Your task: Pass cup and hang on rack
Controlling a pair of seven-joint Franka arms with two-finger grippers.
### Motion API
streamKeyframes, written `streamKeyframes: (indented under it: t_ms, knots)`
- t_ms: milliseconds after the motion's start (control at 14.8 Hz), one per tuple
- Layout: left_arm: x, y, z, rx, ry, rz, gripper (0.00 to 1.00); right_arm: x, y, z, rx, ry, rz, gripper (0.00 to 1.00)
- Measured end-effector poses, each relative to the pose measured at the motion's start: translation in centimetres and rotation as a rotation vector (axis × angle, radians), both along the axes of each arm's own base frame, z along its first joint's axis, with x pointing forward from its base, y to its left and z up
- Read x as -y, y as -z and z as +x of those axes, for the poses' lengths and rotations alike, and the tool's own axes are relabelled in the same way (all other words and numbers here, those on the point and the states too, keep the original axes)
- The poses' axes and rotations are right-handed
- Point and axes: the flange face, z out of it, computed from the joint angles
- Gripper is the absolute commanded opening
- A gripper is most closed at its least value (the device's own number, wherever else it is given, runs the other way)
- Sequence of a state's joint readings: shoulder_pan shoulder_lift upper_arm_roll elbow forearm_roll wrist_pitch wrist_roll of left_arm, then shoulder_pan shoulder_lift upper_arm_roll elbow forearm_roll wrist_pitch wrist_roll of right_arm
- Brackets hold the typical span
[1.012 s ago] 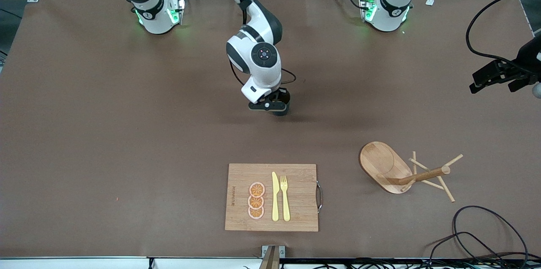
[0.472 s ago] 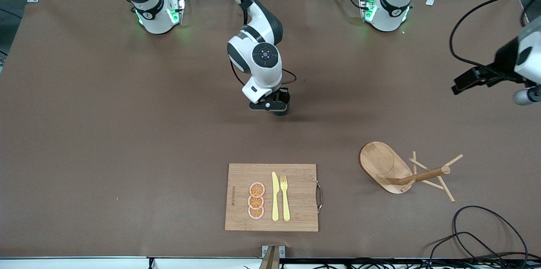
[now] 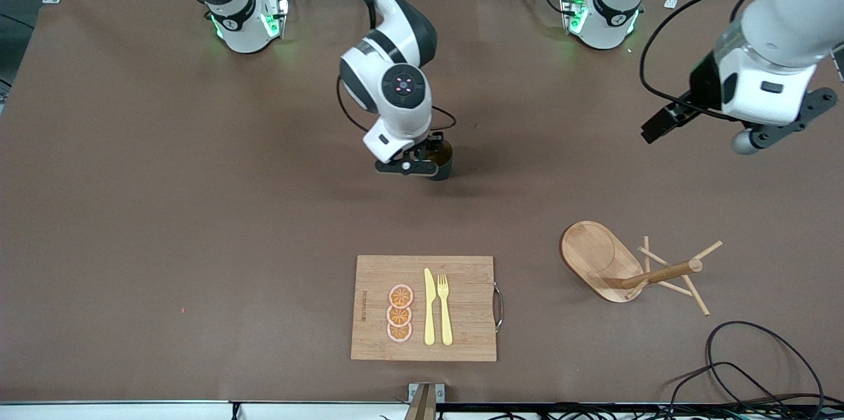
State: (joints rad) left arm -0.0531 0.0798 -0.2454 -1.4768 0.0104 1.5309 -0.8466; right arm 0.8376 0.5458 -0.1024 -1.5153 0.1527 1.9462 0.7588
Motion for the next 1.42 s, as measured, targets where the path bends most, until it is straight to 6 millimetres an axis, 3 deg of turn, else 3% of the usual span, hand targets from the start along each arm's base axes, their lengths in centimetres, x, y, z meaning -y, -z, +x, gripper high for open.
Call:
streamKeyframes:
  t_ms: [202, 337, 472, 675, 945, 1080, 1147, 1417]
  knots:
    - [4.7, 0.3, -1.5, 0.014, -0.066, 0.053, 1.00, 8.5, -5.5, 4.8, -0.019, 0.004, 0.020, 1.00]
    - [8.1, 1.1, -2.5, 0.023, -0.116, 0.092, 1.00, 16.0, -7.3, 7.5, -0.035, -0.030, 0.040, 1.00]
    - [12.0, 2.7, -3.6, 0.049, -0.146, 0.162, 1.00, 23.2, -8.2, 8.8, -0.034, -0.049, 0.044, 1.00]
    - [19.7, 7.2, -5.9, 0.101, -0.196, 0.263, 0.98, 31.5, -10.1, 8.7, -0.021, -0.101, 0.031, 1.00]
    - [31.4, 16.4, -10.1, 0.236, -0.240, 0.374, 0.99, 43.2, -13.0, 8.2, -0.031, -0.108, 0.048, 1.00]
    - [36.0, 20.7, -12.6, 0.302, -0.275, 0.405, 0.98, 47.1, -14.3, 7.7, -0.025, -0.070, 0.055, 1.00]
    - [37.8, 22.5, -13.4, 0.328, -0.294, 0.410, 0.98, 48.1, -14.9, 7.4, -0.024, -0.056, 0.056, 1.00]
    - [42.2, 28.9, -16.2, 0.447, -0.311, 0.452, 0.98, 48.9, -18.0, 6.5, -0.003, -0.065, 0.009, 1.00]
